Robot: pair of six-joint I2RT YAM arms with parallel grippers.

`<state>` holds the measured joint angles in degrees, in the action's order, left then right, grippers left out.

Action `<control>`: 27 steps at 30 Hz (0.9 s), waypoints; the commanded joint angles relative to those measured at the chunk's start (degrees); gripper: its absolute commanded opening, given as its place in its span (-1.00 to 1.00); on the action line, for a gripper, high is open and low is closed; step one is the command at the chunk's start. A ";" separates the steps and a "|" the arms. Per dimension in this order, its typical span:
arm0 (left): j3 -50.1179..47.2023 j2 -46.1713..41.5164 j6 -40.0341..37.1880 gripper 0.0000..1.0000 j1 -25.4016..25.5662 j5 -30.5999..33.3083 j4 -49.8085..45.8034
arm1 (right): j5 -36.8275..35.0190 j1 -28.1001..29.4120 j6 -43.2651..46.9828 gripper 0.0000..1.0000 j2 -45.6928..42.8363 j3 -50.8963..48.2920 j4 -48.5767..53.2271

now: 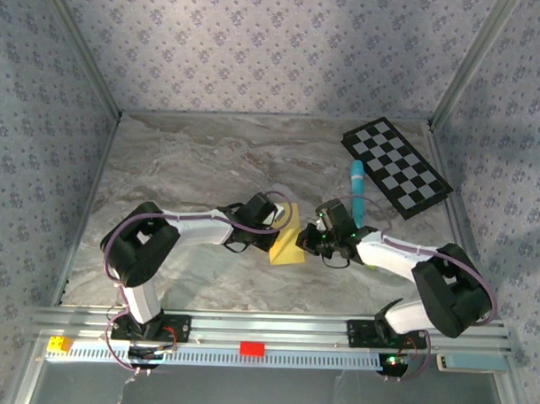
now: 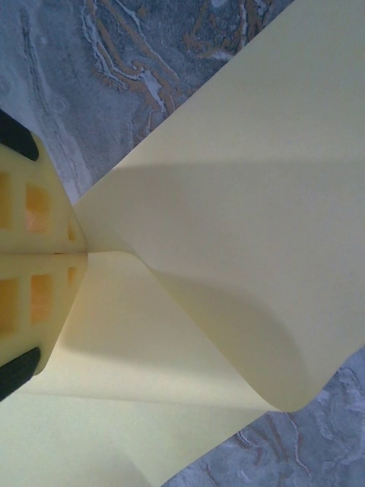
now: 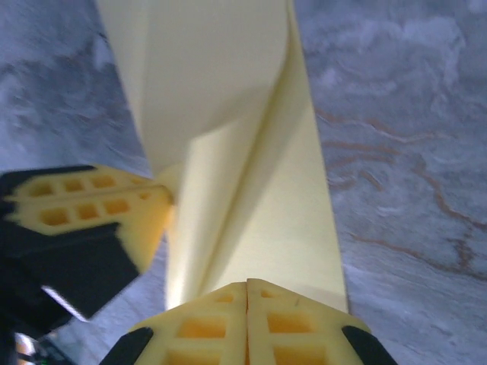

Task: Fold a paper plane with a square sheet of paper (pick it up from the middle)
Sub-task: Fold the triangle a second time at the center of the table.

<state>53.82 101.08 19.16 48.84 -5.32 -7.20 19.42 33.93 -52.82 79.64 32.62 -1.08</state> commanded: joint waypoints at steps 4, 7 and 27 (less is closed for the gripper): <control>-0.01 2.37 0.70 -1.00 -0.15 -0.75 -2.00 | 3.76 0.55 -5.14 -0.97 2.92 -0.25 -10.60; -0.06 2.45 0.71 -1.00 -0.15 -0.85 -2.03 | 4.31 1.41 -6.91 -1.00 5.68 0.39 -14.15; 0.76 2.72 0.35 -1.00 -0.15 -0.76 -2.64 | 4.84 3.20 -9.58 -1.00 13.25 0.82 -20.45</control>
<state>54.41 101.71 19.55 48.84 -5.58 -6.83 23.81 36.91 -61.76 91.66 33.04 -20.86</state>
